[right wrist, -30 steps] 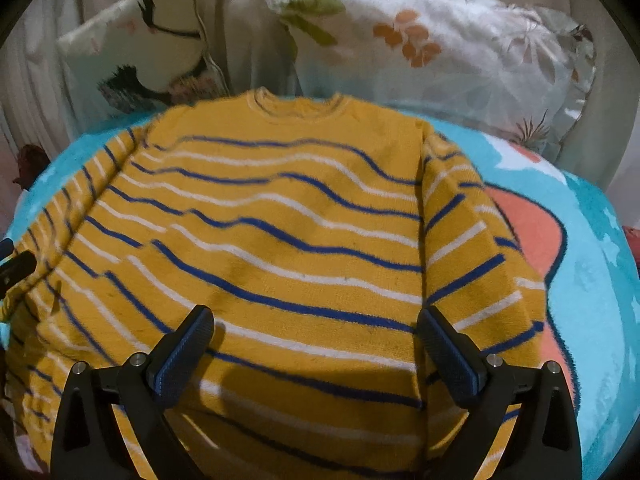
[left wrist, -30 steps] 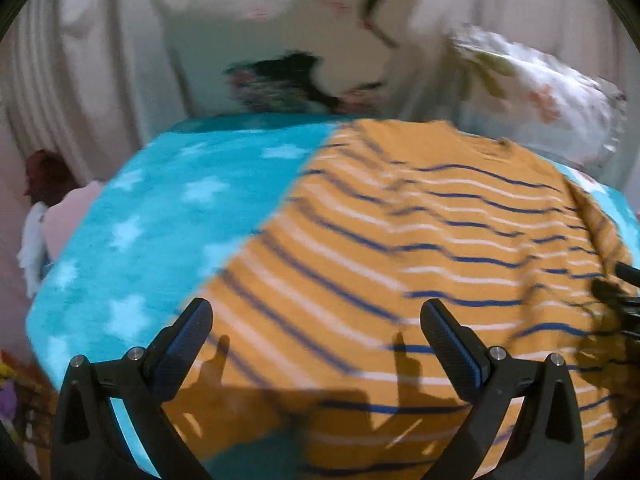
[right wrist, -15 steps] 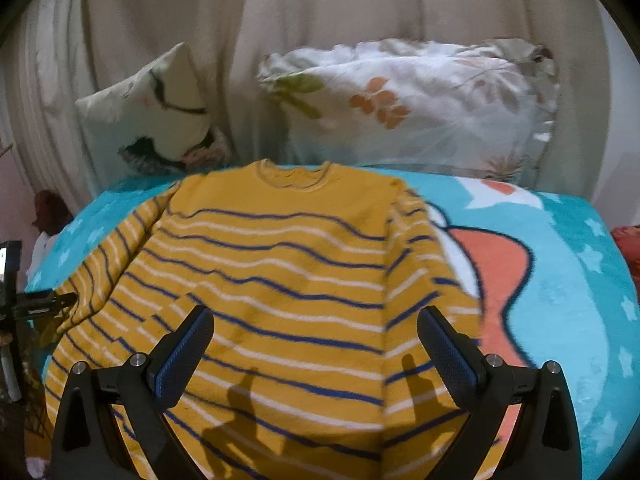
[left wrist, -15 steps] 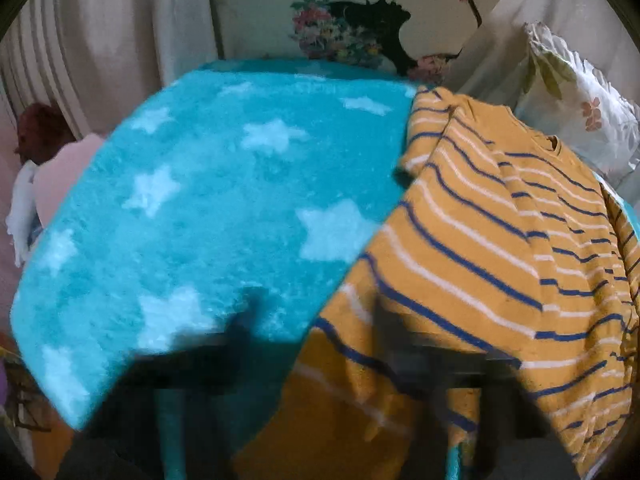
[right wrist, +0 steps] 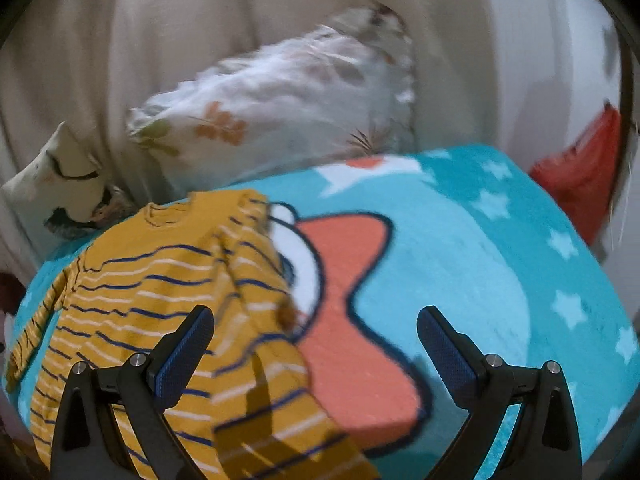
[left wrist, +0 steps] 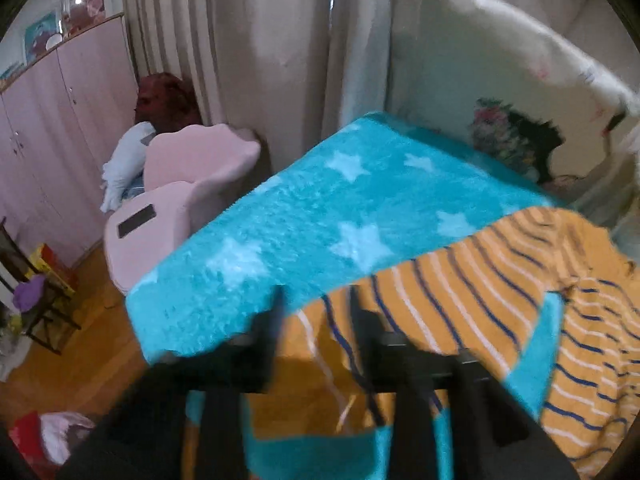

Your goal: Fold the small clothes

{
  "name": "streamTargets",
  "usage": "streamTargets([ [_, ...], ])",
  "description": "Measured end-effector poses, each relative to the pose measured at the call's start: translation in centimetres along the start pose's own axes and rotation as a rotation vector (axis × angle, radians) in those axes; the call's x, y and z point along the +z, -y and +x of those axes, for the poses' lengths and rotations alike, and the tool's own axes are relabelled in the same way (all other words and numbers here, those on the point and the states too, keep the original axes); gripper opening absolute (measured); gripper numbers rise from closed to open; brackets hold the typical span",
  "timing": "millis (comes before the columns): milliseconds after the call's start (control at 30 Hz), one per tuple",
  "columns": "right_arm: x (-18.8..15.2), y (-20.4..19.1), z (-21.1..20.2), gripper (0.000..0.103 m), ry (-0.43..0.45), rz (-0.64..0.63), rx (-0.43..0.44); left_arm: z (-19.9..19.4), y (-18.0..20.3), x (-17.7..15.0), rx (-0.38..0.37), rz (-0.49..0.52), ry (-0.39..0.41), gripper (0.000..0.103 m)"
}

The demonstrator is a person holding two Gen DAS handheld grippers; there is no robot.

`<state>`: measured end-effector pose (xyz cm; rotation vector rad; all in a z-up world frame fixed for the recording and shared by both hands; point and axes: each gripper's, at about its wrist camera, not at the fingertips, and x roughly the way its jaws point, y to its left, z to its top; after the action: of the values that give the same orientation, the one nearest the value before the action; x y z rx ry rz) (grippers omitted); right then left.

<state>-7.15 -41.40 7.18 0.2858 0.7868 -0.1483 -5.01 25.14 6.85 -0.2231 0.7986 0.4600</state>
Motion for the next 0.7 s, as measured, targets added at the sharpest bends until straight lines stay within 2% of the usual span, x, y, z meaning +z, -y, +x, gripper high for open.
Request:
streamTargets([
  [33,-0.5,0.5,0.4,0.103,-0.021,0.01,0.007,-1.0,0.2,-0.4,-0.033,-0.004,0.016,0.051],
  [100,-1.3,0.8,1.2,0.103,-0.062,0.028,0.029,-2.1,1.1,-0.8,-0.096,0.006,0.03,0.052],
  [267,-3.4,-0.1,1.3,0.094,-0.126,0.0,0.163,-5.0,5.5,-2.6,-0.262,0.076,0.044,0.068],
  [300,-3.7,-0.7,1.2,0.081,-0.141,-0.034,0.171,-5.2,6.5,-3.0,-0.284,0.103,0.043,0.068],
  [333,-4.2,-1.5,1.5,0.045,-0.187,-0.093,0.176,-5.5,7.6,-3.3,-0.303,0.127,0.043,0.068],
  [367,-4.3,-2.0,1.8,0.024,-0.219,-0.121,0.175,-5.6,8.3,-3.5,-0.317,0.149,0.055,0.068],
  [400,-4.4,-2.1,1.9,0.016,-0.244,-0.143,0.171,-5.7,9.2,-3.9,-0.325,0.171,0.06,0.068],
  [467,-3.4,-1.1,1.5,0.014,-0.232,-0.135,0.167,-6.2,10.9,-4.6,-0.334,0.201,0.057,0.068],
  [500,-2.5,-0.2,1.3,0.009,-0.219,-0.113,0.144,-6.1,11.2,-4.7,-0.341,0.206,0.052,0.068],
  [567,-0.2,2.3,1.1,0.008,-0.17,-0.062,0.026,-5.8,11.7,-5.0,-0.35,0.211,0.041,0.068],
  [600,0.9,3.6,1.2,0.008,-0.141,-0.043,-0.077,-5.7,11.9,-5.2,-0.35,0.211,0.034,0.068],
  [667,2.6,5.8,2.1,0.009,-0.1,-0.045,-0.4,-5.2,11.8,-5.6,-0.351,0.212,0.018,0.068],
  [700,3.0,6.6,2.4,0.012,-0.104,-0.032,-0.498,-4.8,11.7,-6.0,-0.353,0.209,-0.004,0.068],
])
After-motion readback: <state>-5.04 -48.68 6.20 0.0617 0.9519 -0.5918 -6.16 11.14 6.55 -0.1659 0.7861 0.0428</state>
